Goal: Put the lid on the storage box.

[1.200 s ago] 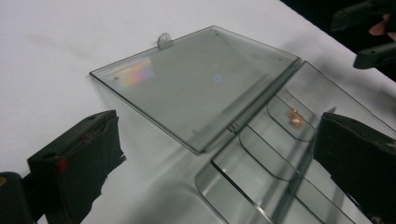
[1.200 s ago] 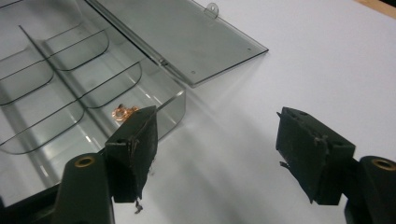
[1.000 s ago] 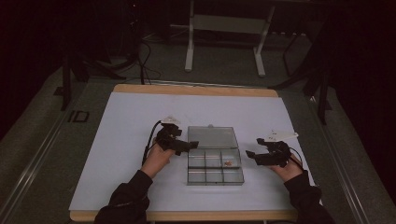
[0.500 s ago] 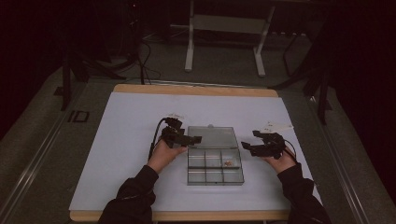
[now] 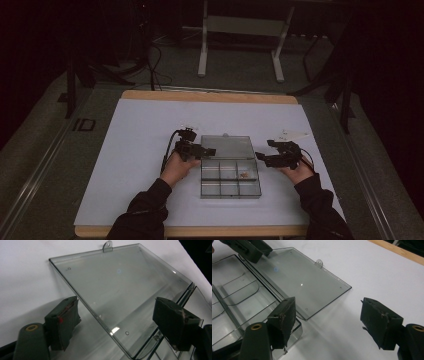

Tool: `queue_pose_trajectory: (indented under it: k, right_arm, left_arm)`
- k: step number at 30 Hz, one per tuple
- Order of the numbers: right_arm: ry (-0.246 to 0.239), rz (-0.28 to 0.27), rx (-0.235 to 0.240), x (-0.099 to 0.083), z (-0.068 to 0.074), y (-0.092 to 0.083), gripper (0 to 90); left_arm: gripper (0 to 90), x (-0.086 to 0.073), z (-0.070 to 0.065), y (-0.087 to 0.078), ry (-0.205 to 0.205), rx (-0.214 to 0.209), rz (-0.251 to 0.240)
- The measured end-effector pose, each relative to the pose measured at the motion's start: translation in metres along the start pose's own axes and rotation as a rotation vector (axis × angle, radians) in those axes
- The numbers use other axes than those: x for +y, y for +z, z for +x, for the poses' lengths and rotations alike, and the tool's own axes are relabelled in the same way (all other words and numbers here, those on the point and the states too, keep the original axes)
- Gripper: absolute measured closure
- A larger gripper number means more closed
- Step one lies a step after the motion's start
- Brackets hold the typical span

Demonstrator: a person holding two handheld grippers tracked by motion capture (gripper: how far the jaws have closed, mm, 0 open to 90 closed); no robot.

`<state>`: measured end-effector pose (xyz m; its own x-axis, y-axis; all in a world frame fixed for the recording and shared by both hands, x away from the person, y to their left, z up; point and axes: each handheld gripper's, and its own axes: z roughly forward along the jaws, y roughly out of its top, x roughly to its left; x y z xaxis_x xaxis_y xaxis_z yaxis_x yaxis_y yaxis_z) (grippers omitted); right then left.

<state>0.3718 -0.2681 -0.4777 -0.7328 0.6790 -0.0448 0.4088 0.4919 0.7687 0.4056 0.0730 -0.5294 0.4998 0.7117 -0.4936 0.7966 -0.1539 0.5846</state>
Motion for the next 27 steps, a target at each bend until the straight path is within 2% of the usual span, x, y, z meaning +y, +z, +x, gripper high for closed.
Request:
queue_pose_trajectory:
  k: [2,3,4,9,12,13,14,16,19,27]
  right_arm:
    - [-0.001,-0.002,0.007,0.002,0.002,0.001,28.3]
    - [0.004,-0.004,0.016,0.003,0.002,0.001,28.3]
    - [0.007,-0.007,0.019,0.004,0.003,0.001,28.3]
    - [0.014,-0.01,0.03,0.006,0.004,0.003,28.3]
    - [0.035,-0.01,0.037,0.006,0.003,0.006,28.3]
    - [0.035,-0.01,0.037,0.006,0.003,0.006,28.3]
    - [0.052,-0.008,0.034,0.006,0.003,0.009,28.3]
    - [0.074,-0.007,0.035,0.005,0.002,0.011,28.4]
    - [0.088,0.0,0.031,0.005,0.001,0.015,28.4]
    - [0.115,-0.004,0.054,0.006,0.0,0.022,30.1]
  left_arm:
    - [25.8,-0.001,0.002,0.001,-0.013,-0.019,0.003]
    - [27.7,-0.001,0.003,0.001,-0.007,-0.026,0.002]
    - [28.7,-0.001,0.004,0.001,-0.021,-0.046,0.002]
    - [31.7,-0.002,0.007,0.002,-0.039,-0.073,0.007]
    - [32.6,-0.001,0.006,0.002,-0.035,-0.072,0.006]
    - [32.6,-0.001,0.005,0.001,-0.019,-0.074,-0.003]
    - [36.6,-0.001,0.004,-0.001,-0.006,-0.074,-0.01]
    - [39.3,-0.001,0.0,-0.002,0.033,-0.053,-0.028]
    - [42.4,-0.001,-0.005,-0.005,0.064,-0.034,-0.047]
    - [50.5,-0.004,-0.007,-0.011,0.093,-0.021,-0.091]
